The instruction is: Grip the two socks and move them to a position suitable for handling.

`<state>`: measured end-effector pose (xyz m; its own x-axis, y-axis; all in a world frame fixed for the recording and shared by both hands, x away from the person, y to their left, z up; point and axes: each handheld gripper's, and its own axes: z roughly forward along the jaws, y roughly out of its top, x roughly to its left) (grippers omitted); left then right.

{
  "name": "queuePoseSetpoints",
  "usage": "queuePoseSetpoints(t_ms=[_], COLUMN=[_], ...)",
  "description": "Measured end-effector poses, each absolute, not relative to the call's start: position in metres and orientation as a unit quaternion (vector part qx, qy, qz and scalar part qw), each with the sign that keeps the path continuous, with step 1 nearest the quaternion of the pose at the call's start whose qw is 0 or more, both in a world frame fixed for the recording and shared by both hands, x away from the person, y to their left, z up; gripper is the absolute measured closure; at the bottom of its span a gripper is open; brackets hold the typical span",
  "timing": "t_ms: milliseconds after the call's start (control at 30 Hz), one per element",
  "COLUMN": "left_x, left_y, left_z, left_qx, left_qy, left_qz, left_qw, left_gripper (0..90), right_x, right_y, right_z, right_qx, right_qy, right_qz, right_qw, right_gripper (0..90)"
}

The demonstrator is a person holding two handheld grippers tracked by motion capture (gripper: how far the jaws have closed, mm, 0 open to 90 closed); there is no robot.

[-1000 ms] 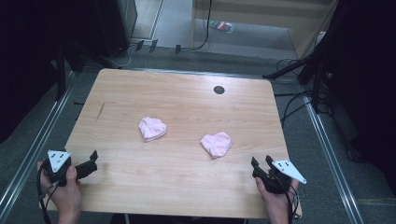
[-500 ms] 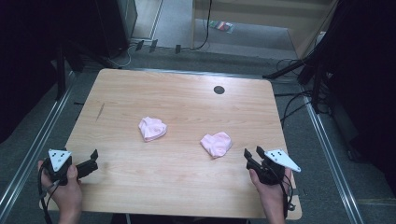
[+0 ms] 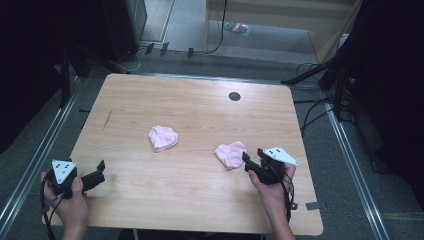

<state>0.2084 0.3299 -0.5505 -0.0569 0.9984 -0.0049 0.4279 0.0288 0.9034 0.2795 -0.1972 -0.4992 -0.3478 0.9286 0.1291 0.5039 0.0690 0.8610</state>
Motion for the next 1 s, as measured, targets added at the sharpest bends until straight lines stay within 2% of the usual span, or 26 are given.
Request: queuePoseSetpoints(t_ms=[400, 700, 1000], left_x=[0.208, 0.208, 0.209], left_y=[0.329, 0.329, 0.331], left_z=[-0.550, -0.550, -0.551], left_qx=[0.585, 0.585, 0.577], left_qy=[0.612, 0.612, 0.620], left_qz=[0.387, 0.387, 0.384], left_qw=[0.365, 0.365, 0.368], left_gripper=[0.0, 0.0, 0.0], right_x=[0.307, 0.325, 0.328], right_y=[-0.171, -0.158, -0.153], right_z=[-0.524, -0.539, -0.546], right_qx=[0.521, 0.532, 0.531], right_qy=[0.716, 0.732, 0.743], right_qz=[0.414, 0.377, 0.349], right_qw=[0.211, 0.198, 0.211], right_gripper=[40.7, 32.9, 33.2])
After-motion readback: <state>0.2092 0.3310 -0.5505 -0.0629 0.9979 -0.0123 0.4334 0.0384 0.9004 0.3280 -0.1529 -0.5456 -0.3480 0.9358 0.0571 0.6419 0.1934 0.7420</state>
